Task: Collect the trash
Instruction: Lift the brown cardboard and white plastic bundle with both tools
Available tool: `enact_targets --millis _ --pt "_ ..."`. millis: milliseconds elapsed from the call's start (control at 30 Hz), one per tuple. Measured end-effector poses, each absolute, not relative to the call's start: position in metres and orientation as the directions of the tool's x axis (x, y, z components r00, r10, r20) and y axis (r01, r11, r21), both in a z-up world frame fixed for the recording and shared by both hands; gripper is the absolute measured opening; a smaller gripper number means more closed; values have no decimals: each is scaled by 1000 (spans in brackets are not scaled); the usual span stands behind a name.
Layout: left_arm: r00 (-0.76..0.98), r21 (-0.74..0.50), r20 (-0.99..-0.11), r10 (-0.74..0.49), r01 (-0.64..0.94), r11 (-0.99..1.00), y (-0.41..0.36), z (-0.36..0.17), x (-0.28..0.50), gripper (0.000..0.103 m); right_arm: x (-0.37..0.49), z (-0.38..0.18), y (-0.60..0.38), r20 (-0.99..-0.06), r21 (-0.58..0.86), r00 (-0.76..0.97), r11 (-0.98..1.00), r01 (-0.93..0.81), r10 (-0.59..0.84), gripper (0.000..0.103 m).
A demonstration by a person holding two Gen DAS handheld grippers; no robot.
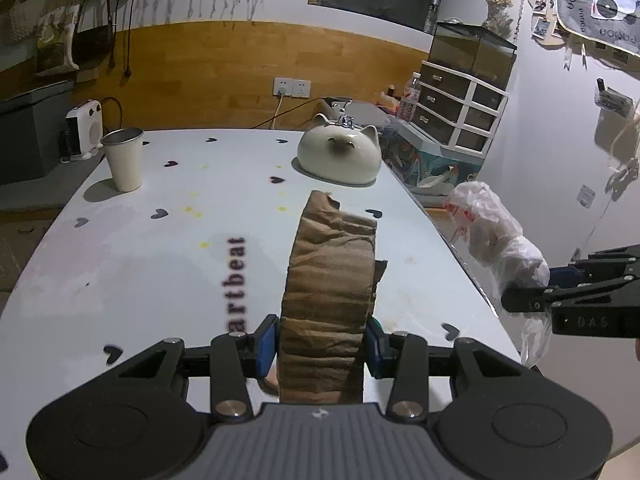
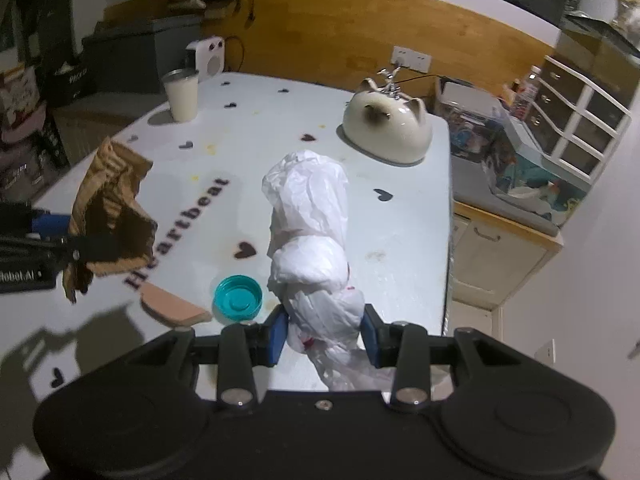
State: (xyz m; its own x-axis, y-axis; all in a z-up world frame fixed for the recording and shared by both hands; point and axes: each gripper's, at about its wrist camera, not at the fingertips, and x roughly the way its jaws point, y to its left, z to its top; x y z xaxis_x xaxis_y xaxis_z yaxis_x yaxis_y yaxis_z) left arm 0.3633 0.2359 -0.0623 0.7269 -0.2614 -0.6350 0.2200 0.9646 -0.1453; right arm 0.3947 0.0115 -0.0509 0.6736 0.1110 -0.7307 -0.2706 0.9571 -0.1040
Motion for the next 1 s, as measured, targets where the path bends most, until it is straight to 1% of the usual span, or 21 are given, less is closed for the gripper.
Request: enact_targets --millis 267,533,1000 --pt "730 -160 -641 -237 176 971 225 -44 316 44 345 -27 -5 -704 -23 697 977 -214 136 40" --pt "734 -175 -638 -232 155 972 210 -31 274 44 296 -12 -17 -684 13 714 981 -195 151 40" --pt "739 -178 -636 -224 143 974 169 -18 233 44 245 -1 -52 -660 71 731 984 -166 171 40"
